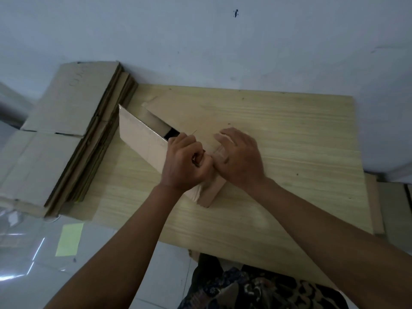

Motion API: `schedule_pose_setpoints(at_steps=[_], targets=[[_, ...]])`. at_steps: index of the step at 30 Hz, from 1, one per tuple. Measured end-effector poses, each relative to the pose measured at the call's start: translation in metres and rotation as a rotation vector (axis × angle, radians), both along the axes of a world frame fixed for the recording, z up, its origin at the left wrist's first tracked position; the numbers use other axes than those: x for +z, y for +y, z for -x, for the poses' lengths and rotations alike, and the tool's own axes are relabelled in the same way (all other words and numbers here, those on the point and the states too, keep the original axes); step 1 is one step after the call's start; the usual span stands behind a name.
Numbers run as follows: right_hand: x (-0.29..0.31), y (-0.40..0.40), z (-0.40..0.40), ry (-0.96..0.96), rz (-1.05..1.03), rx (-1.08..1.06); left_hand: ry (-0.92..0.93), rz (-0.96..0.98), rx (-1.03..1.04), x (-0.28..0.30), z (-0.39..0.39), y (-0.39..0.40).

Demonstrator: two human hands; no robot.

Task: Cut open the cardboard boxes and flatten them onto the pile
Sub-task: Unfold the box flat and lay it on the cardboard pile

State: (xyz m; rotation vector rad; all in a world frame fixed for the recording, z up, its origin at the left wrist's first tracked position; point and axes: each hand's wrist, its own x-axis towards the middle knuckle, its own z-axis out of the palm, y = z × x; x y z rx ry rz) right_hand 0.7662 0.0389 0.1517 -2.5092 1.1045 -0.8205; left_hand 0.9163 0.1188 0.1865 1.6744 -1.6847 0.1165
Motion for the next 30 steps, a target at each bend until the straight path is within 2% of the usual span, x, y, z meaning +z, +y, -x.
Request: schedule_pose_setpoints(at_steps=[3, 5, 9, 11, 13, 16, 18, 25, 28, 30], targets=[[0.010, -0.010, -0.018, 0.341, -0.190, 0.139, 0.018, -0.059, -0.008, 0.006, -0.004, 0.010], [0.013, -0.014, -0.025, 0.438, -0.201, 0.152, 0.019, -0.140, 0.007, 0.014, -0.009, 0.019], [0.036, -0.013, -0.027, 0.231, -0.162, 0.018, -0.031, -0.448, 0.189, 0.043, -0.025, 0.030], [0.047, -0.018, -0.025, 0.205, -0.110, -0.058, -0.051, -0.664, 0.352, 0.057, -0.038, 0.031], [0.053, -0.025, -0.021, 0.209, -0.053, -0.122, -0.068, -0.796, 0.488, 0.060, -0.050, 0.032], [0.054, -0.033, -0.010, 0.148, -0.037, -0.213, -0.100, -0.785, 0.667, 0.051, -0.061, 0.034], [0.050, -0.035, -0.001, 0.178, -0.082, -0.265, -0.133, -0.770, 0.750, 0.040, -0.063, 0.035], [0.029, -0.025, 0.012, 0.355, -0.270, -0.414, -0.214, -0.782, 0.839, -0.014, -0.071, 0.044], [0.021, -0.024, -0.007, 0.469, -0.269, -0.456, -0.166, -0.850, 0.844, -0.025, -0.080, 0.047], [0.021, -0.024, -0.029, 0.537, -0.304, -0.461, -0.062, -0.860, 0.829, -0.031, -0.091, 0.050]])
